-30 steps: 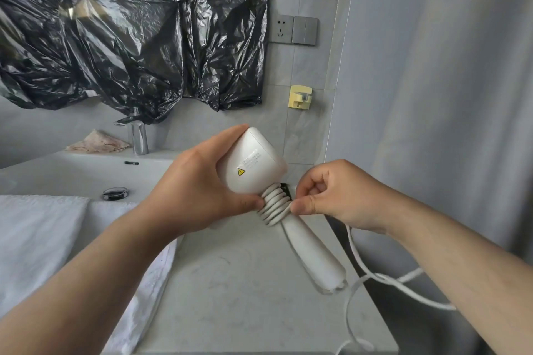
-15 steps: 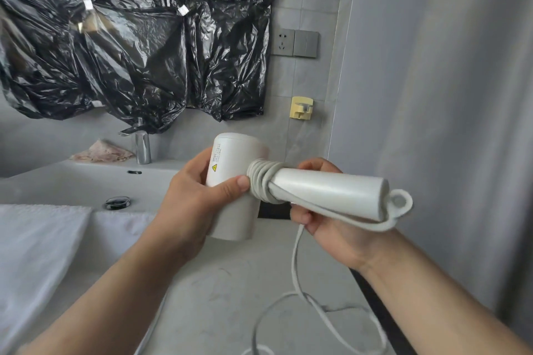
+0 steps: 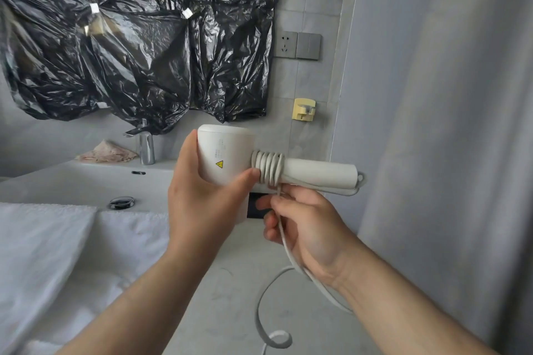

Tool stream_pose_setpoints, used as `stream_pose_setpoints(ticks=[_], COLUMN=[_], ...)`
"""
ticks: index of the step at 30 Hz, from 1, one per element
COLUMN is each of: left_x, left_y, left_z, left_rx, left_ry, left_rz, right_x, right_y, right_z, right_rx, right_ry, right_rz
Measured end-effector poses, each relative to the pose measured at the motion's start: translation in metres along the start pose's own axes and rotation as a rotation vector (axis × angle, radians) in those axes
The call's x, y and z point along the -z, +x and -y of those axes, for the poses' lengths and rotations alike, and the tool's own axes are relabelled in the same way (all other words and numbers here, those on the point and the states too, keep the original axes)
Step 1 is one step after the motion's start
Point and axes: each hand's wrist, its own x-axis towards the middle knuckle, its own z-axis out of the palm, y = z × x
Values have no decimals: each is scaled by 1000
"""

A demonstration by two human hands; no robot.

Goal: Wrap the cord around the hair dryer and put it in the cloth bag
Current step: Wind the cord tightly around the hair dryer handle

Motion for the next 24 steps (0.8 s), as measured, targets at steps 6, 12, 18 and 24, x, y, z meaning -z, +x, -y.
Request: stream_pose_setpoints(ticks=[6,12,18,24], left_x=[-2,-1,6,12], left_y=[1,4,7,12], left_z=[2,9,15,13], left_rx=[-81,-136,-169,-157], left_ry=[204,360,442,409], left_rz=[-2,105,236,316], right_x=[10,21,34,40], right_y=[-4,-2,-1,-3], right_z=[19,34,34,33], right_rx=[-128,-56,194,278], right_ry=[-360,-969,-1303,-1235], right_rz=[44,-10,-83,-144])
